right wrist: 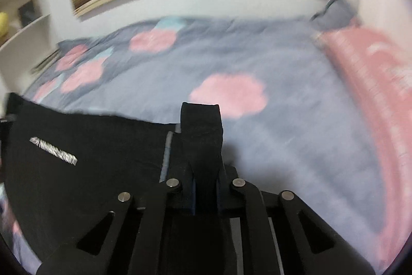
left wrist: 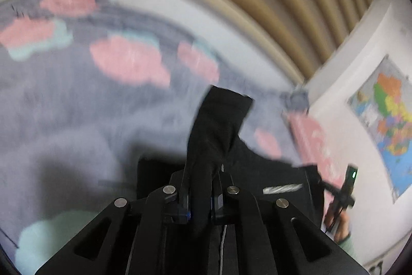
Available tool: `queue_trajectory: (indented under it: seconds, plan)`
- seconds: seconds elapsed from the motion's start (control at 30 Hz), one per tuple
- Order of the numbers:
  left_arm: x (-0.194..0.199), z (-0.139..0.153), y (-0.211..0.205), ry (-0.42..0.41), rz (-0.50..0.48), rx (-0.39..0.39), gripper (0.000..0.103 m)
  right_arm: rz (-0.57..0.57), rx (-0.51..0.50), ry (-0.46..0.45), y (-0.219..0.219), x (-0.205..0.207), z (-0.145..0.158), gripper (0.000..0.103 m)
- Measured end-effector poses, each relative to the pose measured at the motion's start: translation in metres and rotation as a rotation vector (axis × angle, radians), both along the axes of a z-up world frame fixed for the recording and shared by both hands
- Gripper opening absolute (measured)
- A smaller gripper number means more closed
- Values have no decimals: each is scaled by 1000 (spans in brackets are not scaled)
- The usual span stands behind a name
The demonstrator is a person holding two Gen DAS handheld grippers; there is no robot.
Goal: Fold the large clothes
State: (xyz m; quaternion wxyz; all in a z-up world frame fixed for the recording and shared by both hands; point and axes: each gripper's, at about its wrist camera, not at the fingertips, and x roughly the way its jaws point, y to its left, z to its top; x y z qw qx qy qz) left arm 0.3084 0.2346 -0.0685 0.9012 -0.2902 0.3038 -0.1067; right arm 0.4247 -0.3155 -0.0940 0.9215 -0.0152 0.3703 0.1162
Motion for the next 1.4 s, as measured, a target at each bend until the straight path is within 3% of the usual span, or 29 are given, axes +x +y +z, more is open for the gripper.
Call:
queue_trajectory:
  seconds: [0.07, 0.17, 0.23, 0.33, 0.37, 0.43, 0.53, 0.6, 0.7, 0.77, 0.83, 0.87, 0.93, 1.0, 1.07, 1.13, 1.2, 1.3, 1.4]
  plan:
    - [7, 15, -5, -7, 72, 39, 9, -58, -12, -31, 6, 6, 16, 12]
    - [31, 3, -19, 94, 167, 159, 9, -125, -111, -11, 29, 28, 7, 12]
    - [53, -27, -22, 209, 215, 212, 9, -145, -184, 59, 43, 48, -25, 12]
    - [78, -100, -18, 429, 205, 152, 14, -121, -214, 213, 47, 66, -87, 13]
    - [81, -110, -17, 443, 199, 129, 15, -117, -209, 242, 48, 67, -100, 15]
    - [82, -112, -15, 436, 202, 125, 15, -123, -211, 227, 47, 67, -106, 17]
    - [82, -108, -22, 426, 174, 193, 19, -123, -193, 234, 42, 68, -108, 26]
    - [74, -98, -22, 392, 158, 202, 20, -124, -130, 225, 31, 62, -102, 28]
    - [50, -71, -13, 341, 163, 178, 30, -114, -26, 187, 23, 39, -75, 52]
    - [34, -41, -9, 262, 194, 201, 39, -72, 48, 133, 22, 13, -48, 69]
    - [7, -5, -8, 169, 222, 221, 56, -28, 83, 55, 28, -18, -16, 72]
    - [-5, 8, -10, 130, 223, 220, 59, -6, 90, 31, 33, -29, -5, 72]
    - [-24, 32, -25, 58, 201, 210, 61, 45, 92, 2, 52, -54, 16, 71]
    - [-35, 45, -53, 38, 135, 218, 61, 100, 79, 13, 81, -77, 28, 71]
    - [-40, 41, -92, 58, 38, 231, 61, 140, 76, 52, 107, -89, 27, 68]
    - [-42, 23, -131, 84, -56, 227, 61, 170, 69, 100, 132, -96, 16, 49]
    - [-35, -2, -164, 131, -126, 236, 61, 168, 10, 156, 156, -96, -7, 48]
    - [-17, -50, -192, 281, -129, 300, 60, 147, -39, 252, 171, -88, -50, 47]
    - [-3, -79, -188, 332, -92, 281, 60, 137, -26, 266, 172, -81, -68, 47]
